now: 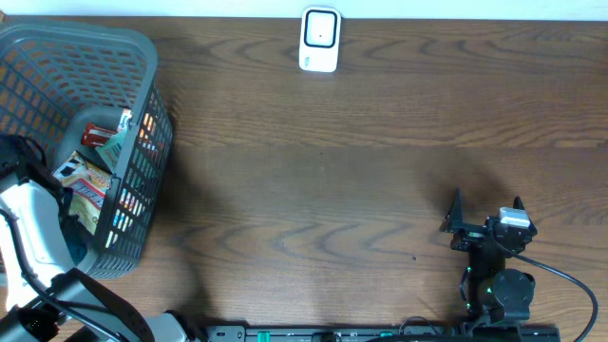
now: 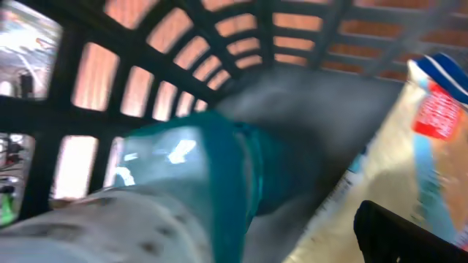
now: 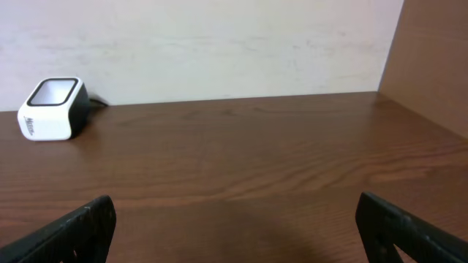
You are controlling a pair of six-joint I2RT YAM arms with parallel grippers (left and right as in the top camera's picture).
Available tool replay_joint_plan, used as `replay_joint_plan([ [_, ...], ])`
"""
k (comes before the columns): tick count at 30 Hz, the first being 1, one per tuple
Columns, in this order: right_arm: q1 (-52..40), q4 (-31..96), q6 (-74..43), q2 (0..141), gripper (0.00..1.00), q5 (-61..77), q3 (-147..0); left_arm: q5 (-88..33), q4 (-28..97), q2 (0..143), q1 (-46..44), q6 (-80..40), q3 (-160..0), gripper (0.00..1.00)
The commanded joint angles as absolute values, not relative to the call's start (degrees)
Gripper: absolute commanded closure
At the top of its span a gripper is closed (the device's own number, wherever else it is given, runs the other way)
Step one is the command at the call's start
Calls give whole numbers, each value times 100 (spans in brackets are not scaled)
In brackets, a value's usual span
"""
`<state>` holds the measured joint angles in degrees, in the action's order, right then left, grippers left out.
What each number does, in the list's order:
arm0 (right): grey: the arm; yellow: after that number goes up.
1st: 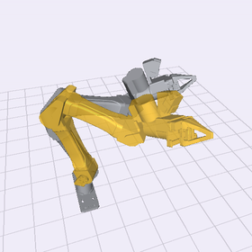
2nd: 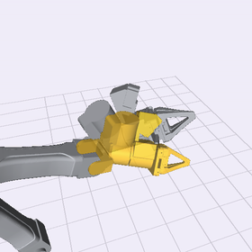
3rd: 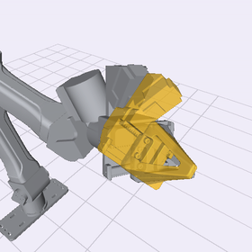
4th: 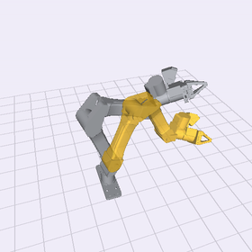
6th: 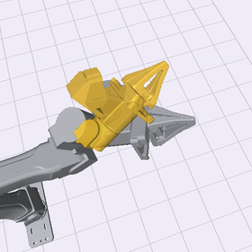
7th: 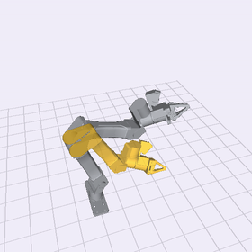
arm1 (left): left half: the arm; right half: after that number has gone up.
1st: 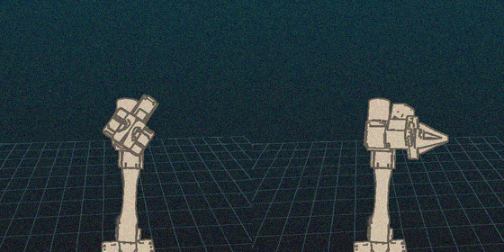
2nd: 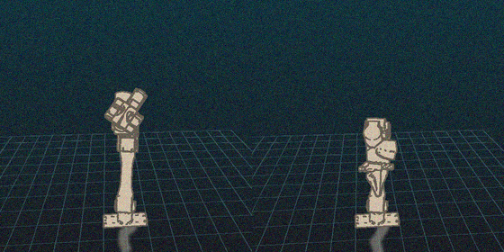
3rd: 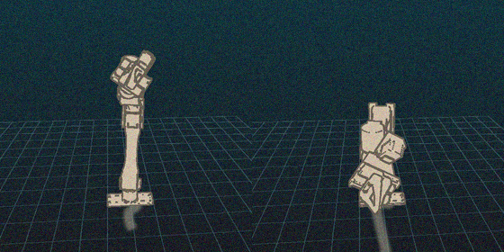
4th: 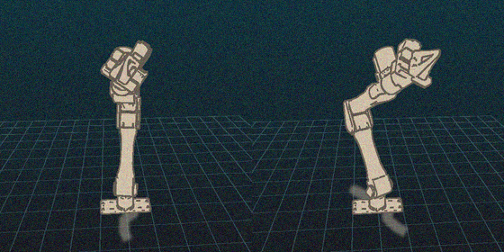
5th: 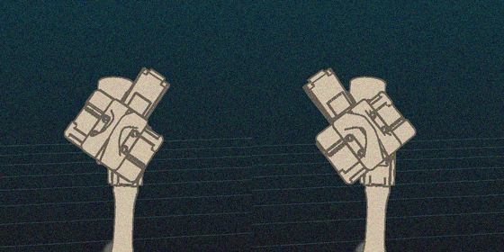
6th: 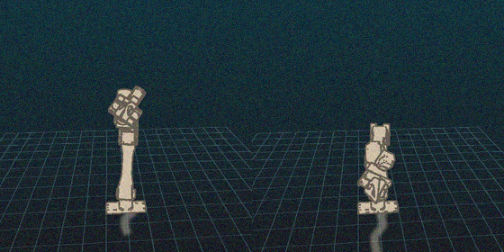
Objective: Scan the item barcode
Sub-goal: 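Reach the left gripper down into the basket toward the teal bottle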
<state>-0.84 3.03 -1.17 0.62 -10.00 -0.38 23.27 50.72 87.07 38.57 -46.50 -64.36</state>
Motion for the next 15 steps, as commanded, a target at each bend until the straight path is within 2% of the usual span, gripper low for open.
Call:
replay_joint_plan([
  [1,-40,322,-56,32,1,-991,-32,2683,5078,8742,4018,-4657,-6364,2],
  [6,-40,322,-56,32,1,-991,-32,2685,5068,8746,4191,-4657,-6340,2],
  [7,-40,322,-56,32,1,-991,-32,2685,5061,8746,4219,-4657,-6329,7],
  [10,-40,322,-56,32,1,-991,-32,2687,5068,8746,4303,-4652,-6322,44],
  [11,-40,322,-56,32,1,-991,-32,2685,5065,8746,4329,-4613,-6322,52],
  [13,-40,325,-56,32,1,-991,-32,2685,5068,8746,4364,-4613,-6322,62],
  [15,-40,325,-56,32,1,-991,-32,2685,5068,8746,4368,-4613,-6322,64],
])
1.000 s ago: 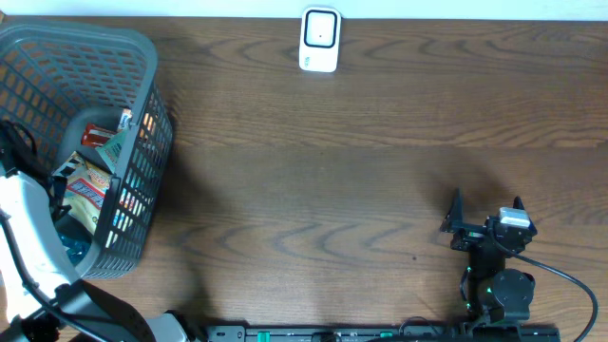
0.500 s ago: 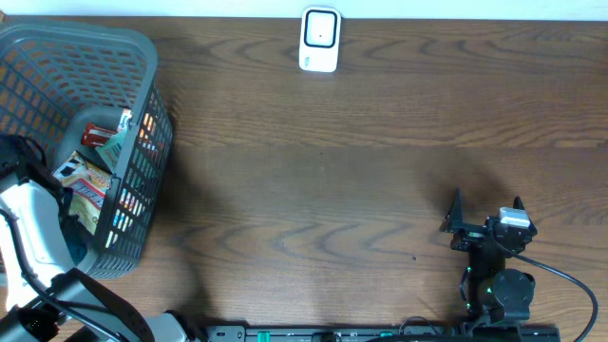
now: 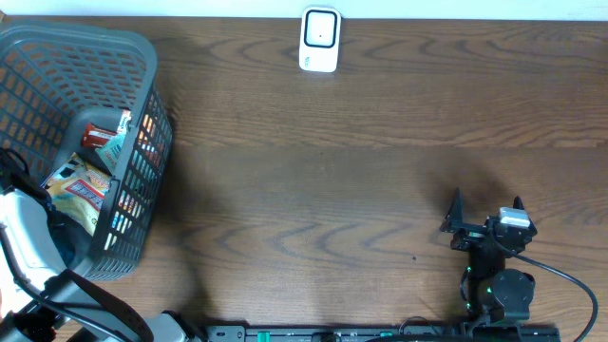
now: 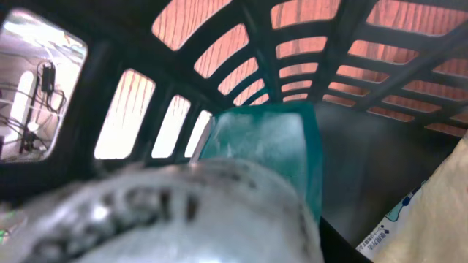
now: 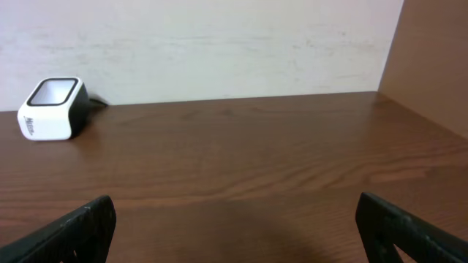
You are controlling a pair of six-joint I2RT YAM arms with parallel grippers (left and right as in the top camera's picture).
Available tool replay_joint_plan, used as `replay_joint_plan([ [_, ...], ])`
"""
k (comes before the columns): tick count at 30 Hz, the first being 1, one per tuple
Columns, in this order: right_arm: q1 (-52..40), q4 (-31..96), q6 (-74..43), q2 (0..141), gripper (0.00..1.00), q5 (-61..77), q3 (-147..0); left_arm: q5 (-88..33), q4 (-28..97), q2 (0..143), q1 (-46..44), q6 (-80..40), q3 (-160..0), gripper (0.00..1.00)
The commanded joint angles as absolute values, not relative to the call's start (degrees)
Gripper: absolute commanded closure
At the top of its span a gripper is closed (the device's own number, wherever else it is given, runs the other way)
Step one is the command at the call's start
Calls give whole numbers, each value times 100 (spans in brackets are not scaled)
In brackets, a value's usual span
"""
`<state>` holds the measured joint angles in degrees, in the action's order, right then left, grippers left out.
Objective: Scan the item barcode
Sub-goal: 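Reach the left gripper down into the basket toward the teal bottle, then grasp the teal Listerine bottle with the left gripper and lift it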
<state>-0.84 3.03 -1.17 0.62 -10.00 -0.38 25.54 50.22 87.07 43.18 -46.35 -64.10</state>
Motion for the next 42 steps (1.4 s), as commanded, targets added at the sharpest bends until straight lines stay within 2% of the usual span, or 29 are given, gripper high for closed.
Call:
replay_joint_plan([
  [1,-40,322,-56,32,1,-991,-32,2683,5070,8746,4368,-4613,-6322,66],
  [5,-40,322,-56,32,1,-991,-32,2611,5070,8739,4368,-4611,-6322,71],
  [13,-40,322,-56,32,1,-993,-32,2598,5085,8407,4195,-4611,-6329,72],
  [27,-40,322,-56,32,1,-991,-32,2596,4790,6479,3675,-4615,-6361,72],
  [32,-40,322,-56,32,1,-991,-32,1898,4431,5424,3553,-4617,-6361,72],
  [42,-40,322,-56,32,1,-993,-32,-668,3387,3990,3553,-4689,-6361,72],
])
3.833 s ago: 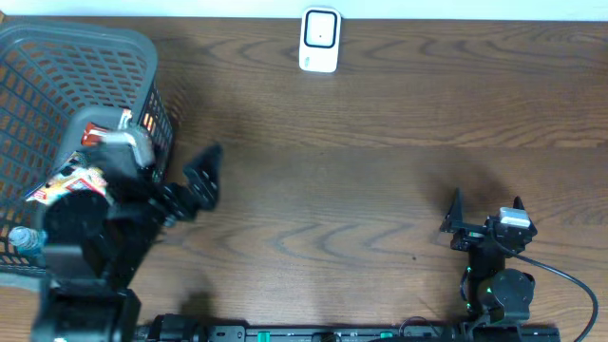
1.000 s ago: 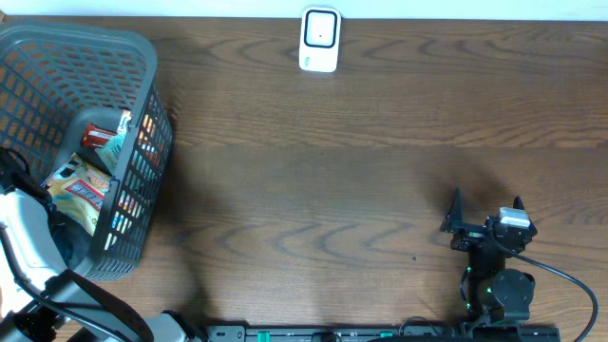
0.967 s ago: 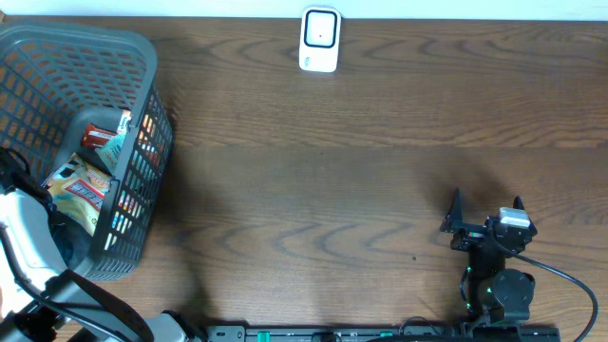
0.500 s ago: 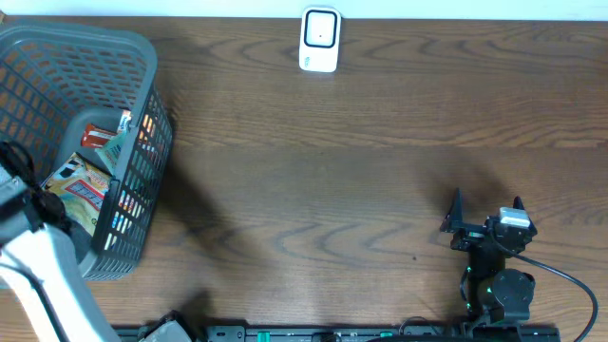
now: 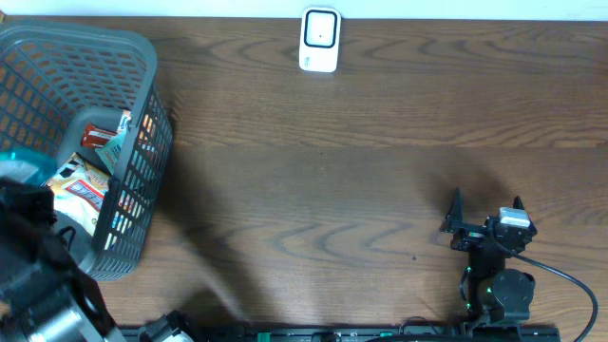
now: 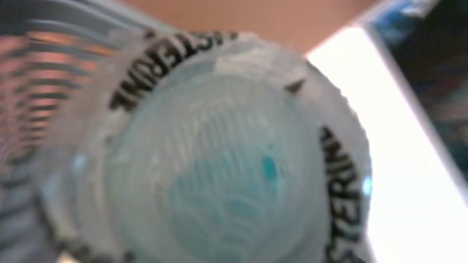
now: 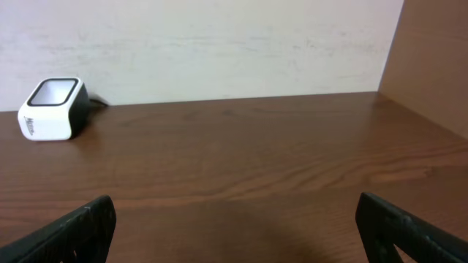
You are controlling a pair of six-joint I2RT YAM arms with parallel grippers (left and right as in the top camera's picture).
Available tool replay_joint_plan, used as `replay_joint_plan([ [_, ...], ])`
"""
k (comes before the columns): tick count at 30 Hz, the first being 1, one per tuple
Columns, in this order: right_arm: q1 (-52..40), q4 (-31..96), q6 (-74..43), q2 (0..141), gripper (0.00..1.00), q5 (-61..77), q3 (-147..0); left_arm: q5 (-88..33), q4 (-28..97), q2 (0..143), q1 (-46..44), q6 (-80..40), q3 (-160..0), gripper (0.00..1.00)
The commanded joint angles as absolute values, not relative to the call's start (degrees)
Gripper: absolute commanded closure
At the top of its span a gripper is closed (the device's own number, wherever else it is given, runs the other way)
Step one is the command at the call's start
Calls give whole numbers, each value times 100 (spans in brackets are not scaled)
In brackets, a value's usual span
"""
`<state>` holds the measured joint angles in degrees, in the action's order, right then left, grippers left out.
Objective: Scan the item barcode
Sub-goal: 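Grasp the teal Listerine bottle with the left gripper and lift it, then carry the bottle with the left gripper toward the white scanner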
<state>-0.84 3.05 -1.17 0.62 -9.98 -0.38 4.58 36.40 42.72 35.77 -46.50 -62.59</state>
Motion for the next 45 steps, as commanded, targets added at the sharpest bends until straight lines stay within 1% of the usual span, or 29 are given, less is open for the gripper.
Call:
replay_joint_plan([
  [1,-40,322,-56,32,1,-991,-32,-845,3367,3931,3553,-4775,-6361,72],
  [9,-40,322,-56,32,1,-991,-32,-2541,3350,3997,3553,-5172,-6359,72],
  [15,-40,322,-56,32,1,-991,-32,-3651,3083,4134,3551,-5177,-6359,72],
  [18,-40,322,-56,32,1,-991,-32,-3800,3028,4152,3424,-5175,-6359,72],
  [22,-40,322,-56,32,1,-991,-32,-3795,2976,4202,2982,-5148,-6359,72],
  [28,-40,322,-56,32,1,-991,-32,-3785,2633,4681,1938,-5085,-6359,72],
  [29,-40,322,-56,32,1,-991,-32,-3677,2598,4908,1581,-5063,-6359,72],
  [35,-40,322,-56,32,1,-991,-32,-2858,2510,5909,193,-4654,-6359,72],
  [45,-40,322,-56,32,1,-991,-32,-346,2231,7168,-1653,-3035,-6359,72],
])
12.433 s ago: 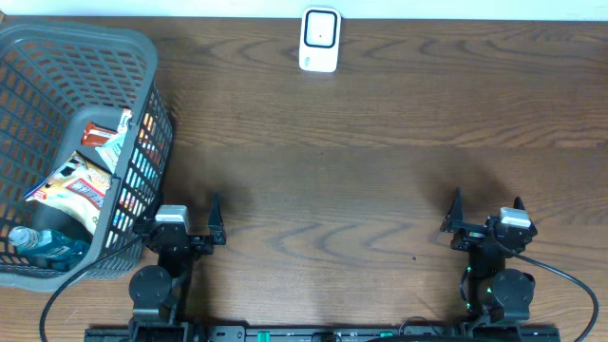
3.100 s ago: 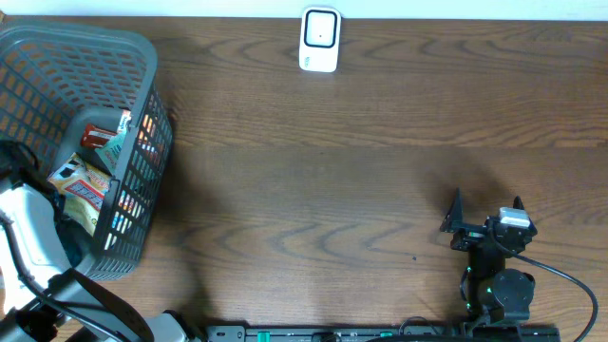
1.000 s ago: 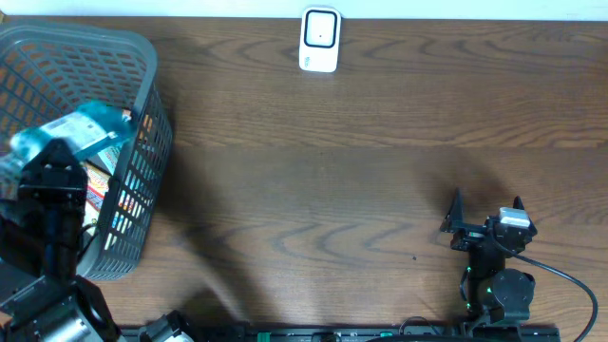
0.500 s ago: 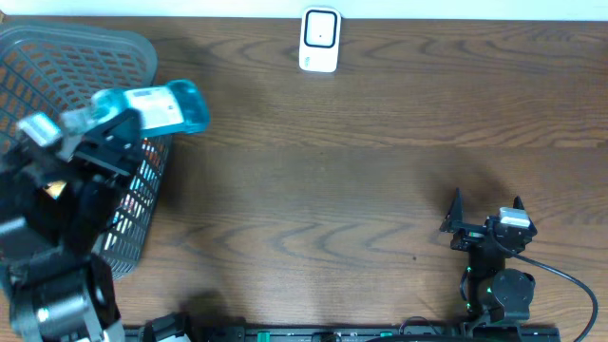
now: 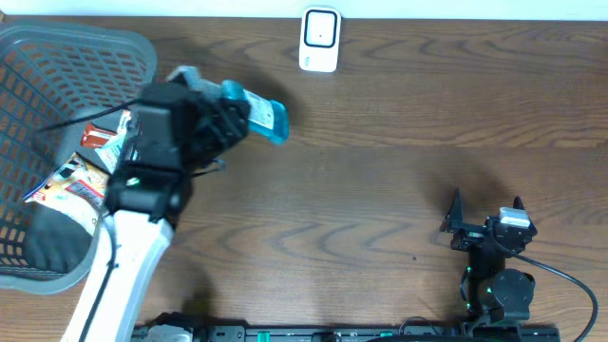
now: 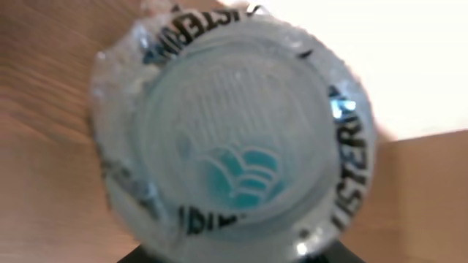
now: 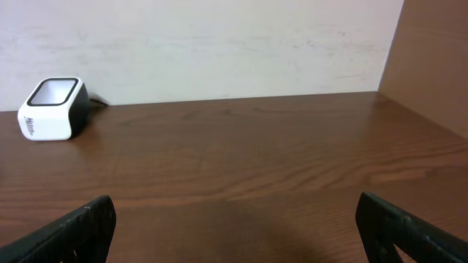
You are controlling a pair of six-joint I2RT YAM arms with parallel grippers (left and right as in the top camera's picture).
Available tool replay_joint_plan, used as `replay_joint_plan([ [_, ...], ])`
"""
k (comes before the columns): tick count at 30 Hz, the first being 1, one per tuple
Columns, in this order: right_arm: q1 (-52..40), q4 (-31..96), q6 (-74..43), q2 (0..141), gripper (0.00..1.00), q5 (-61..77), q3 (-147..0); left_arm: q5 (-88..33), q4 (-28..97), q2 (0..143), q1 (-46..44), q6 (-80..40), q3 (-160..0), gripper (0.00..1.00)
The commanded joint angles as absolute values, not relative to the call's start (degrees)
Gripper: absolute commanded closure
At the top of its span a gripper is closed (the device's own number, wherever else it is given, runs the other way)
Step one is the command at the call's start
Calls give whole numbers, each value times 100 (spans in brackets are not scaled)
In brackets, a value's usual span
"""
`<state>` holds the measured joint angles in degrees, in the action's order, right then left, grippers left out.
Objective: Scan the item barcode
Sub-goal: 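Carry the bottle with the left gripper toward the white scanner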
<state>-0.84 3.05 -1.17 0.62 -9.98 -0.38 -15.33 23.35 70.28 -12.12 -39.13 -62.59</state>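
A teal Listerine bottle with a clear cap is held above the table just right of the basket, my left gripper shut on it. Its round end fills the left wrist view, blurred, and hides the fingers. The white barcode scanner stands at the back edge, up and to the right of the bottle; it also shows as a scanner at the far left of the right wrist view. My right gripper rests open at the front right, nothing between its fingers.
A grey mesh basket stands at the left with snack packets and a red item inside. Brown wooden table stretches between the arms. A pale wall runs behind the scanner.
My left arm was at the basket's near left with the bottle held; now it holds the bottle over the table right of the basket, nearer the scanner. The right arm is unchanged.
My left gripper was down inside the basket beside the teal bottle. Then the bottle filled its view, still in the basket. Then the bottle was held at the basket's left side. Now it hangs outside, over the table below the scanner.
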Motion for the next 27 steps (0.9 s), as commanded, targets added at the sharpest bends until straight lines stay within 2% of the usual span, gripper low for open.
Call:
replay_joint_plan([
  [1,-40,322,-56,32,1,-991,-32,-128,2244,7251,-1802,-2884,-6359,72],
  [10,-40,325,-56,32,1,-991,-32,1579,2193,8086,-3131,-1940,-6359,72],
  [22,-40,322,-56,32,1,-993,-32,1750,1938,9242,-3577,-1785,-6359,72],
  [27,-40,322,-56,32,1,-991,-32,1837,1634,9292,-3577,-2209,-6359,72],
])
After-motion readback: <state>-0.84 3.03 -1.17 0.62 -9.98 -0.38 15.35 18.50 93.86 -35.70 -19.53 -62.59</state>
